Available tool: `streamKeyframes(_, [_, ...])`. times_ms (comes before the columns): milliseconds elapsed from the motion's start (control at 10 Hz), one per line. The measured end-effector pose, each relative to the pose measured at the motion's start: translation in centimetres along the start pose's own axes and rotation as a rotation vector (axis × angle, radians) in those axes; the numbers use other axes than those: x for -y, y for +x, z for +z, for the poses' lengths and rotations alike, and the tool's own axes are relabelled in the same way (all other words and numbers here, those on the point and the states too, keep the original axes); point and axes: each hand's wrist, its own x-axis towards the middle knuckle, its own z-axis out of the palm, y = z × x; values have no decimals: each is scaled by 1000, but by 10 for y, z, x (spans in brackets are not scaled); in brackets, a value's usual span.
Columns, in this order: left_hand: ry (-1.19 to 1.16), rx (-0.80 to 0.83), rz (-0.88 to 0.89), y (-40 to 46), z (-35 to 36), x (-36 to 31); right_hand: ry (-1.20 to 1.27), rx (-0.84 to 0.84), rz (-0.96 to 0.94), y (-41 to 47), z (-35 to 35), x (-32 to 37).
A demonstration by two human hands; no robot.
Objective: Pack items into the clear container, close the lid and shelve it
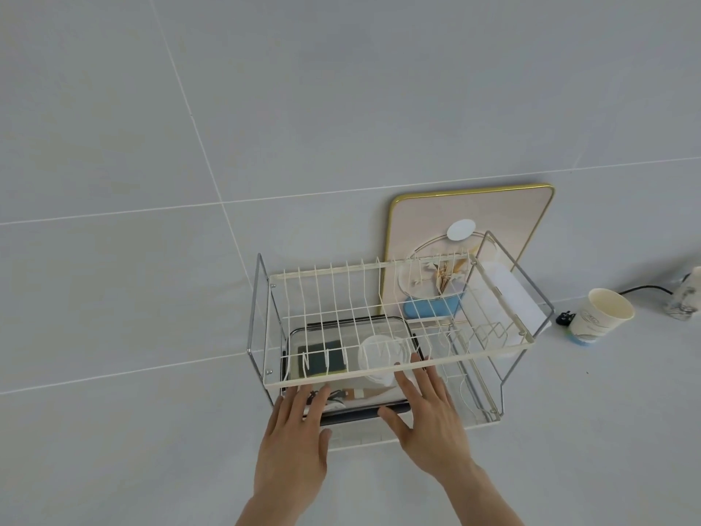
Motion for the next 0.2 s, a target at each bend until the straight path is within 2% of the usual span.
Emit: streamKeyframes(200, [-112,7,96,-39,-25,28,86,-100,-66,-40,-1,35])
